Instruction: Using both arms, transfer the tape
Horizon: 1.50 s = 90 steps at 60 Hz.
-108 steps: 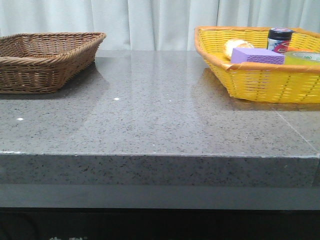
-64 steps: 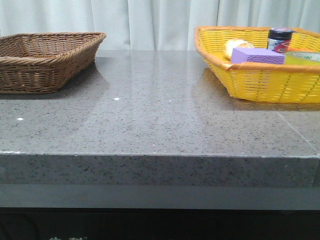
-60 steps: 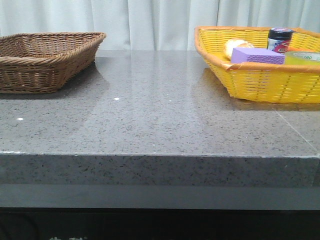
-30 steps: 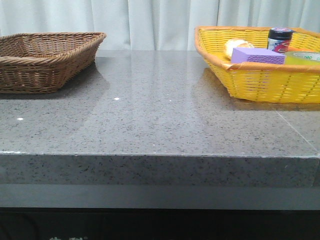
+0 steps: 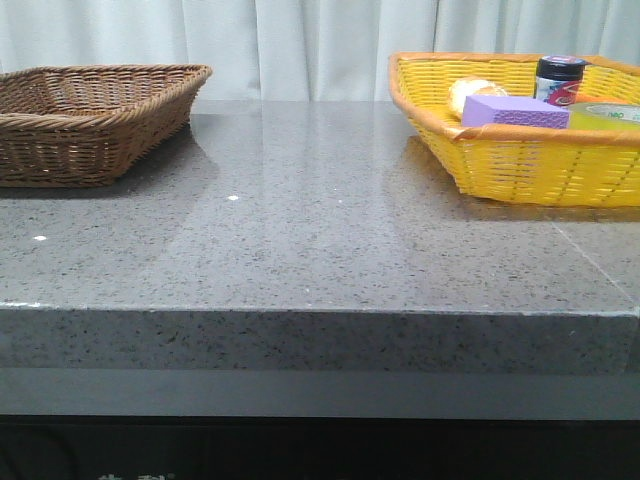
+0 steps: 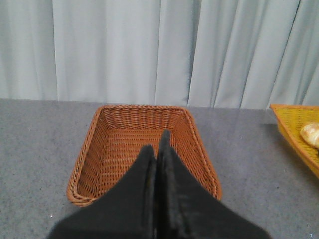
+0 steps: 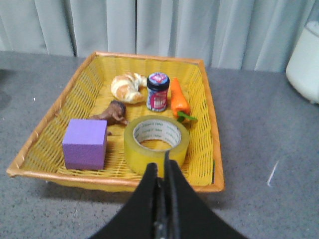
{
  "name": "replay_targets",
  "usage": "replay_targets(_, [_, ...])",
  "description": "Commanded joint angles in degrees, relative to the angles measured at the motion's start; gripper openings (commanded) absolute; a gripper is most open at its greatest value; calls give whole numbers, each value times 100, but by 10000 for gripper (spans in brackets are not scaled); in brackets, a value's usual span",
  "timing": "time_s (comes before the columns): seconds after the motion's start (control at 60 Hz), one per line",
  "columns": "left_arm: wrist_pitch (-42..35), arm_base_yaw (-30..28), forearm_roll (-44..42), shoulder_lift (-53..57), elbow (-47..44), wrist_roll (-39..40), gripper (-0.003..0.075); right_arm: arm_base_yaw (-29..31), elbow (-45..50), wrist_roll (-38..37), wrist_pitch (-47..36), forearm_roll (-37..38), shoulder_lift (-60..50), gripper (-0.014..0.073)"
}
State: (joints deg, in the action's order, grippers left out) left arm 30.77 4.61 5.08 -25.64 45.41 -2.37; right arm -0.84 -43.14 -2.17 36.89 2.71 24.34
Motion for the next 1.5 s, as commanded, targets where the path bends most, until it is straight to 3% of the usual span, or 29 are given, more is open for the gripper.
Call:
replay_targets(0.0, [-258, -13, 39, -294, 182, 30, -20, 7, -190, 3, -278, 63, 392, -67])
replay_targets(0.416, [-248, -13, 1, -1324, 182, 30, -20, 7, -185, 3, -161, 60, 1381, -59])
replay_targets(0.516, [-287, -13, -29, -1551, 182, 20, -4, 7, -185, 3, -149, 55, 1533, 45])
replay_targets(0.566, [-325, -13, -28, -1649, 182, 9, 48, 7, -185, 3, -141, 55, 1596, 144])
replay_targets(0.633, [-401, -13, -28, -1753, 182, 9, 179, 7, -185, 3, -141, 55, 1667, 324])
replay_targets(0.699, [-465, -13, -28, -1858, 182, 9, 407, 7, -185, 3, -136, 49, 1759, 530])
replay_targets(0.749, [-477, -13, -28, -1934, 182, 9, 537, 7, -185, 3, -116, 33, 1779, 608])
replay_targets(0.783, [-489, -13, -28, -1981, 182, 9, 571, 7, -185, 3, -116, 15, 1836, 626])
replay_targets(1.033, [-547, 391, -3, -2128, 194, -244, 527, 48, -944, -130, 482, 128, 2503, 624])
replay_targets(1.482, [-405, 2631, -3, -2128, 247, -372, 524, 708, -3250, -144, 1808, 18, 4796, 624])
